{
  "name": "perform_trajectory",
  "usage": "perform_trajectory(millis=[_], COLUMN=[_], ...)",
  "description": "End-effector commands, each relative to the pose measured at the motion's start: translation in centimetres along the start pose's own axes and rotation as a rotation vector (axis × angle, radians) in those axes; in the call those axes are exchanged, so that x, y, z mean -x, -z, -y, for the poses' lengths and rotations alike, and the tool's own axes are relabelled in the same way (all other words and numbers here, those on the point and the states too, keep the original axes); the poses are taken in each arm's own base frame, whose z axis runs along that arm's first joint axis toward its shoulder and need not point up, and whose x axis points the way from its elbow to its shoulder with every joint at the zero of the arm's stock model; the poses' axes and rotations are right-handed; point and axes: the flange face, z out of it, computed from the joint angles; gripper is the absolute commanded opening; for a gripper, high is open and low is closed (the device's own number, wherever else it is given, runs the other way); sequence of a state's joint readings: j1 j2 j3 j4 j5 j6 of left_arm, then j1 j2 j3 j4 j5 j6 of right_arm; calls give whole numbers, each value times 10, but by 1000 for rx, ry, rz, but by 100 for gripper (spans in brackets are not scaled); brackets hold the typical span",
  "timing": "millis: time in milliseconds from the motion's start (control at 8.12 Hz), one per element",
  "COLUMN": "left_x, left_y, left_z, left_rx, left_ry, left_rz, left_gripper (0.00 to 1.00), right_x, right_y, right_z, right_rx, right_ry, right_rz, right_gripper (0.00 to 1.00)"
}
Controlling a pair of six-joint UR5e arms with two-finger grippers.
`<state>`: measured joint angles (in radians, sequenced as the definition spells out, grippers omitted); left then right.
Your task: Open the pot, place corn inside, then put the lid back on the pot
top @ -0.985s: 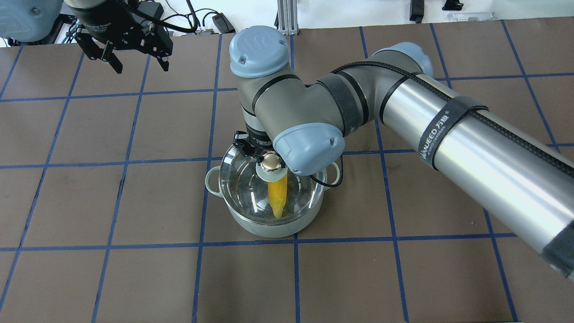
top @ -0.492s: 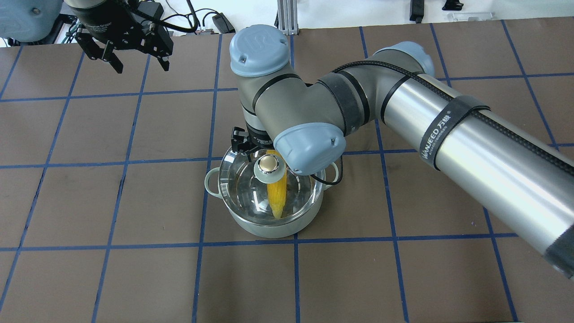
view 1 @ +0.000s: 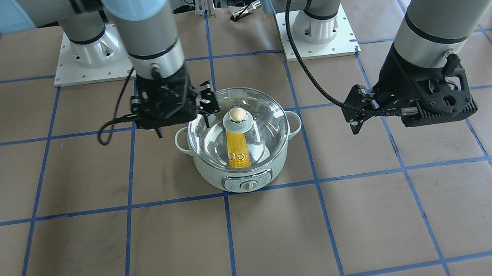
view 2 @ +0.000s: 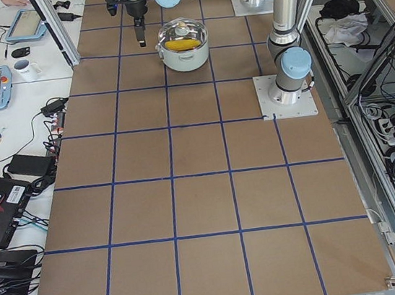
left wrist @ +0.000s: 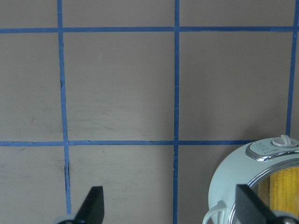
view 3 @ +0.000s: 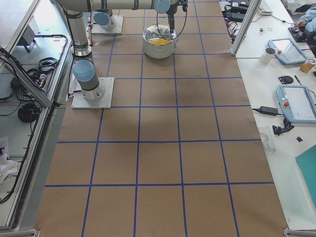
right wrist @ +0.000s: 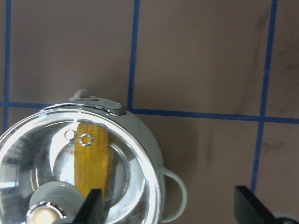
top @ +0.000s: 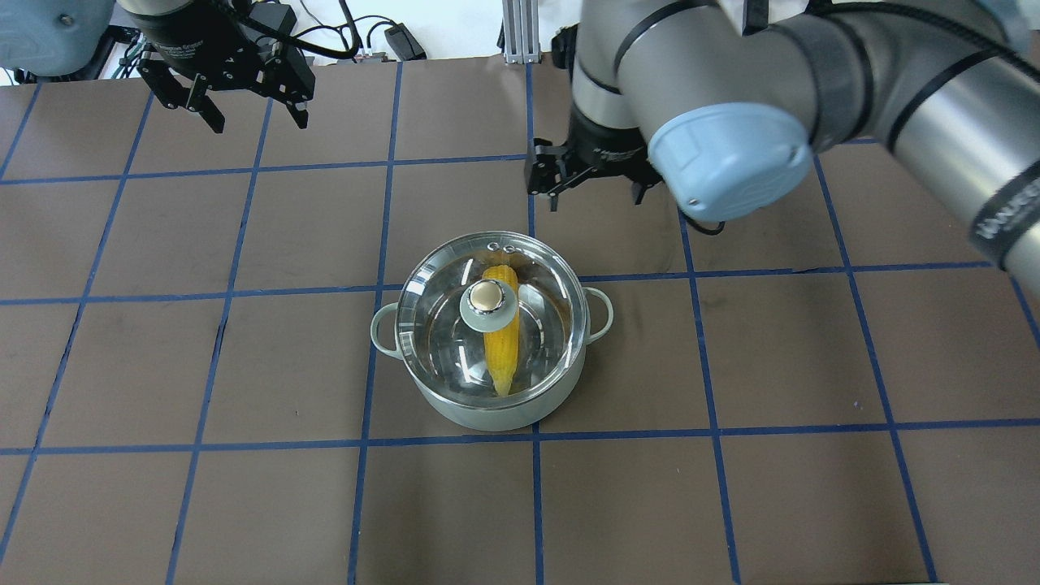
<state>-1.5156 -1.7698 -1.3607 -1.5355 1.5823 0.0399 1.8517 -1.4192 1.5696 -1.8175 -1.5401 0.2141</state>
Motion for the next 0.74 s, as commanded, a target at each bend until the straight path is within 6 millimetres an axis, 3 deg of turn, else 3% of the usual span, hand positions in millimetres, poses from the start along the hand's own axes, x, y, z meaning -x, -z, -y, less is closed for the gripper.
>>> perform_trajectory(millis=[0,123,246,615], left_x=[0,0,0,0], left_y=[2,6,10,9], left_z=[0,-2,-3,-3], left_rx=[-6,-12,-19,-16], left_ry=[2,2,2,2], left_rz=[1,0,3,0], left_gripper=[100,100,100,100], right_x=[-110,-128,-138,-138], right_y=[74,98,110,115], right_z=[-14,-24,-23,-18], right_rx=[-6,-39,-61,-72], right_ry=[103,113,119,119], right_rz=[-32,-40,-45,-45], right_gripper=[100,100,100,100])
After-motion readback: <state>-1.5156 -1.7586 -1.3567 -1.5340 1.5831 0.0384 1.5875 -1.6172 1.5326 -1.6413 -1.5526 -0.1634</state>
